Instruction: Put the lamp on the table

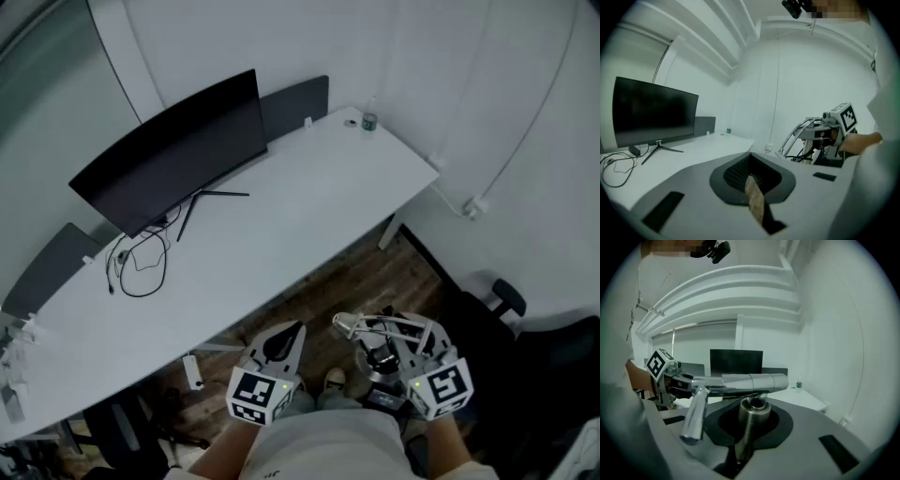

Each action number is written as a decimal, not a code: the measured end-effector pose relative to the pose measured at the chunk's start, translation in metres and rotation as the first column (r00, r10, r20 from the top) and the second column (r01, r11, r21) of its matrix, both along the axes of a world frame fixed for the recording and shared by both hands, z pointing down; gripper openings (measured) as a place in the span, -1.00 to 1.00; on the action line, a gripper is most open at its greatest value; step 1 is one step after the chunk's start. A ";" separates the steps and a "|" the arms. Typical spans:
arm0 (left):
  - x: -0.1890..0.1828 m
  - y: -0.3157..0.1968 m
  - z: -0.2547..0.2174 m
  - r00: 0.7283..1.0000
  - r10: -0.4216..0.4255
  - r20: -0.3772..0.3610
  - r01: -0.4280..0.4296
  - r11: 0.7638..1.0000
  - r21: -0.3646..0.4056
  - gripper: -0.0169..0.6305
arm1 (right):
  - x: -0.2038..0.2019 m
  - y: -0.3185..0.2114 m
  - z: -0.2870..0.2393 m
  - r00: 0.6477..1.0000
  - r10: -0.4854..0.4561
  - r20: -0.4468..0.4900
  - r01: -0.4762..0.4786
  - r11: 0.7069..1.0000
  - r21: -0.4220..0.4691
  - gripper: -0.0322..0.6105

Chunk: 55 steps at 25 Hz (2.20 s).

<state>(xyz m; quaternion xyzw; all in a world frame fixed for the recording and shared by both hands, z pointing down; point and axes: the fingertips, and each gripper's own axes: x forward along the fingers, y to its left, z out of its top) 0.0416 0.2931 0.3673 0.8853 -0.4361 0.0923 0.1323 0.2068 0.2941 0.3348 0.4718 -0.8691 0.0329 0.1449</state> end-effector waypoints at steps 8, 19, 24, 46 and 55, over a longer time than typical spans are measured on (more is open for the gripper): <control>-0.021 -0.004 -0.004 1.000 -0.003 0.000 0.003 1.000 0.018 -0.94 | -0.016 -0.005 -0.004 1.000 0.006 0.008 -0.006 1.000 0.002 -0.76; -0.043 -0.008 -0.007 1.000 0.012 -0.013 -0.012 0.999 0.035 -0.94 | -0.029 -0.011 -0.006 0.998 0.052 0.031 -0.052 0.999 -0.003 -0.76; -0.059 -0.009 -0.010 0.999 0.018 -0.029 -0.017 0.999 0.041 -0.94 | -0.032 -0.012 -0.010 0.996 0.092 0.022 -0.092 0.996 0.008 -0.76; -0.085 -0.047 -0.005 0.997 0.032 -0.068 -0.028 0.998 0.060 -0.94 | -0.049 -0.056 -0.018 0.992 0.125 0.021 -0.126 0.992 0.016 -0.76; -0.089 -0.094 -0.002 0.998 0.014 -0.060 -0.011 0.998 0.059 -0.94 | -0.051 -0.112 -0.020 0.995 0.100 0.027 -0.101 0.994 0.028 -0.76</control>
